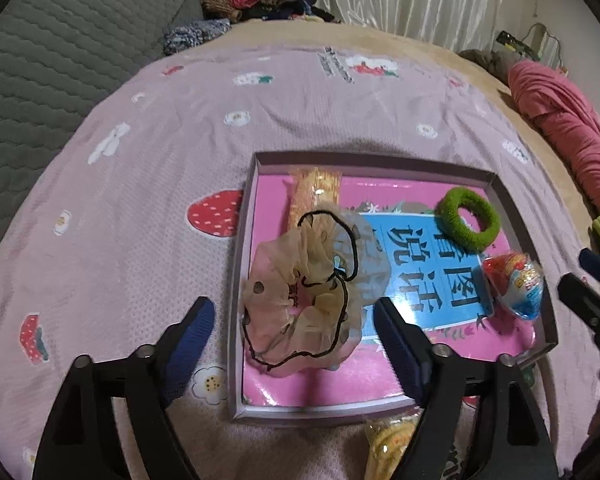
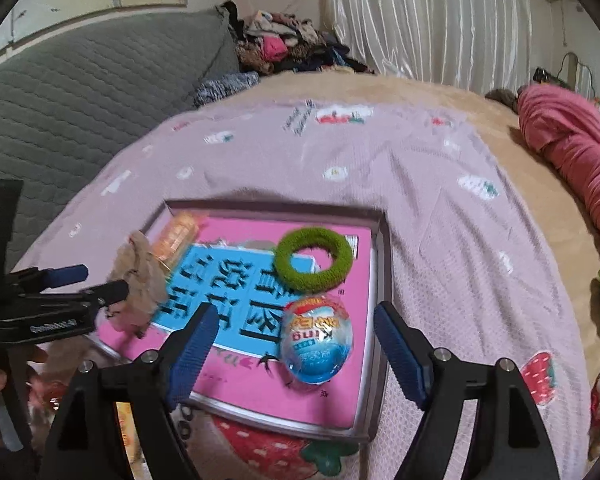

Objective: Organize objects
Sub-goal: 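Open both grippers and withdraw them from the tray toward the remaining snacks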

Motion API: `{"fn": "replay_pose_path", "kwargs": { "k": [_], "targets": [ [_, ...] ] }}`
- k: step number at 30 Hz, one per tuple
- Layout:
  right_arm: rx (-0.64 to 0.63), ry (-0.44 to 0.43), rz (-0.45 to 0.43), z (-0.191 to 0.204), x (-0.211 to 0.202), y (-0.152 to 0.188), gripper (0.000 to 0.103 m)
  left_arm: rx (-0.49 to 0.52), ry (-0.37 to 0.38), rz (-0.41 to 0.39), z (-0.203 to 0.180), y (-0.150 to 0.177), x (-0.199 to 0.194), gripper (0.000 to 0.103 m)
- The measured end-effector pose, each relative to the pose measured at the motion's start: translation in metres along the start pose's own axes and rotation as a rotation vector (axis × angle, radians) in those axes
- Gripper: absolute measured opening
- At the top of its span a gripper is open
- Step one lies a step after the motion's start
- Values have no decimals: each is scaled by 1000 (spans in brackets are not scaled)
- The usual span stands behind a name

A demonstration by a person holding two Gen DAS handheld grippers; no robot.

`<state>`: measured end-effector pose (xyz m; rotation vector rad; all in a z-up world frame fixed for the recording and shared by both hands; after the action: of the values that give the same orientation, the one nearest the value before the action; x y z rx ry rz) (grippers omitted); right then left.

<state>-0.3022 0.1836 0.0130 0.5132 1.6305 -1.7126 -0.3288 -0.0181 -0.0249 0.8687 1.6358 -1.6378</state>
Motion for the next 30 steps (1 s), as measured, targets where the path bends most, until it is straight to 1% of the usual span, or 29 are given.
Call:
{"fn": "replay_pose_path", "kwargs": {
  "k": [2,5,7,10,14,17,19,23,26,30],
  "targets": [
    [-8,-4,-39,5,-18,-4,84,-6,11,-20,0,1,-10,85],
    [-14,-5,-76,11,-44,-6,86,-11,35,-56,0,2,-28,85],
    [-23,-8,-101,15,-62,-6,90,-8,40,-77,-1,4,-40,86],
    [-36,-4,-104,19,-78,0,91,5,35,-98,-3,8,-57,88],
    [-38,3,-105,23,-95,3,91,-18,85,-103,0,16,-74,88],
    [-23,1,-112,25,-109,5,91,-21,76,-111,1,21,-88,88],
    [-24,0,-122,29,-121,8,95,-18,69,-111,0,28,-97,88],
    [-27,23,-160,36,-147,14,98,-1,17,-103,-1,45,-113,89],
    [-21,13,-177,42,-166,19,99,2,21,-96,-1,56,-125,89],
    [-6,-12,-201,46,-186,27,99,-2,24,-111,-2,67,-148,89]
  ]
}}
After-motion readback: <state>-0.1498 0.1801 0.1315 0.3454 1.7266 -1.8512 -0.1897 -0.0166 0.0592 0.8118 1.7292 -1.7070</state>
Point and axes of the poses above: each gripper's, at about its wrist camera, not at the fingertips, and x roughly the way its jaws point, z to its left, y to its underside, the point moved 2 cm from there along x, roughly the way its jaws point, and after that the axes turned 3 degrees about x, right-handed, at the moved point
